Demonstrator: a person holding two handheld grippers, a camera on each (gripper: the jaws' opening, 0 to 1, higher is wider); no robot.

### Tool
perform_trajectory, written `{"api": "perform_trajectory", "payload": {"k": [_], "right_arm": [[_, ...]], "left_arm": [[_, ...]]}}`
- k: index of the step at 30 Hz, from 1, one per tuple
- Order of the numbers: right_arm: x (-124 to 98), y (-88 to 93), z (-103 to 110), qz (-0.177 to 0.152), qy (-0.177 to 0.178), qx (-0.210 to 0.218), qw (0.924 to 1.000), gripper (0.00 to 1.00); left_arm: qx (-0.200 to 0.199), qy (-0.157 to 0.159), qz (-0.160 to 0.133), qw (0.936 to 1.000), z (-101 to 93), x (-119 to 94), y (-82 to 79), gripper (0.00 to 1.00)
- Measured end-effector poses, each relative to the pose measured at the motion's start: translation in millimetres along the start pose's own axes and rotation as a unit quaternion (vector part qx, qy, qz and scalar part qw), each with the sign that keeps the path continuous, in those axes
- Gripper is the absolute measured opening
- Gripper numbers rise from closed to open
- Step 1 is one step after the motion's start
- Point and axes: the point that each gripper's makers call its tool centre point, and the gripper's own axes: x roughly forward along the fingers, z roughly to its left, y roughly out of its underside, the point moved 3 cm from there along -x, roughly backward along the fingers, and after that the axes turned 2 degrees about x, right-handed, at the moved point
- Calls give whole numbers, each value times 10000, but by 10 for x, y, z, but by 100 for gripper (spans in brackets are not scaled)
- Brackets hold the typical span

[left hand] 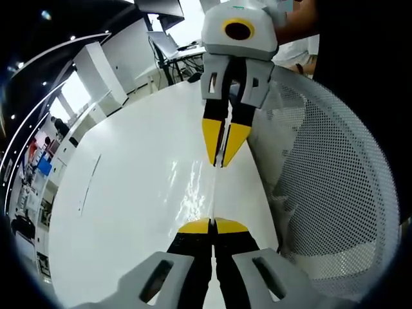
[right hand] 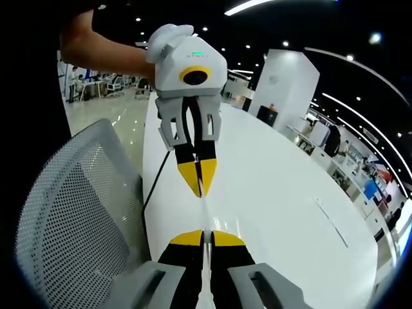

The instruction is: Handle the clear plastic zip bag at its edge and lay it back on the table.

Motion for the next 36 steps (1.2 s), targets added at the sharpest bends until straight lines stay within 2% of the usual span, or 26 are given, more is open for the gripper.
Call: {"api": "perform_trajectory", "payload": {"k": [36], "right_arm": [[13,12,-1,35,-30,-16,10000,0]], "left_arm": [[-21,-49,1,10000,18,6,44,0]]}}
